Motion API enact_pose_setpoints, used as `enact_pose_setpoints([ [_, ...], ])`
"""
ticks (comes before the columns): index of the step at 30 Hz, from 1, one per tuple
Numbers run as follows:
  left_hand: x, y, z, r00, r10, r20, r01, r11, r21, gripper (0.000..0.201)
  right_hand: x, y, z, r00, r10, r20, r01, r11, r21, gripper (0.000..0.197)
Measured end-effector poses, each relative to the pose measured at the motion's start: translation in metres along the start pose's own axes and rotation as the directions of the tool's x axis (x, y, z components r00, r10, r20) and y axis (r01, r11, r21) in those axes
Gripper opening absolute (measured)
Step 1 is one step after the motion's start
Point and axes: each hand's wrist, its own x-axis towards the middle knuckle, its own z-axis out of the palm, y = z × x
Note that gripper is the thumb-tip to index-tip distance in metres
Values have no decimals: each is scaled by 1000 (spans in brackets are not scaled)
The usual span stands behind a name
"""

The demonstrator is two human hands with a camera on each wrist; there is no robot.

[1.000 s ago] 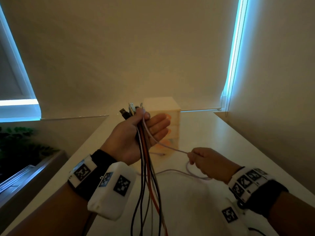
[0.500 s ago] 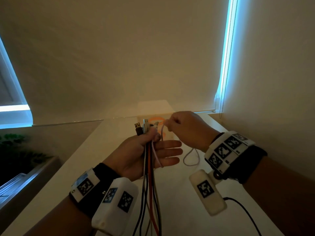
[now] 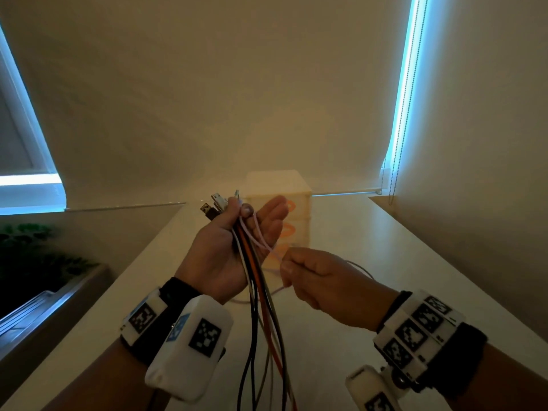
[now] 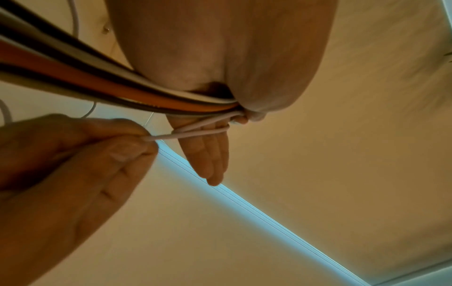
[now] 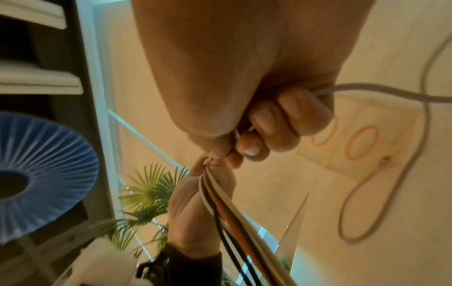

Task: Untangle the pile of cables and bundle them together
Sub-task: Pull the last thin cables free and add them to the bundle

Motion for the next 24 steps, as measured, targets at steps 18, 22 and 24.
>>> enact_pose_setpoints([
  [18,-11,-9,4,982,-189,5,175,919,354,39,25,91,-68,857,362,-366,-433,891,-135,33],
  [22,-14,-21,1,940,-332,71,230,775,588,33,47,57,-82,830,299,-471,-389,916,-103,32],
  [24,-13,-26,-1,918,-388,82,251,727,639,34,55,33,-81,830,192,-523,-334,923,-192,32],
])
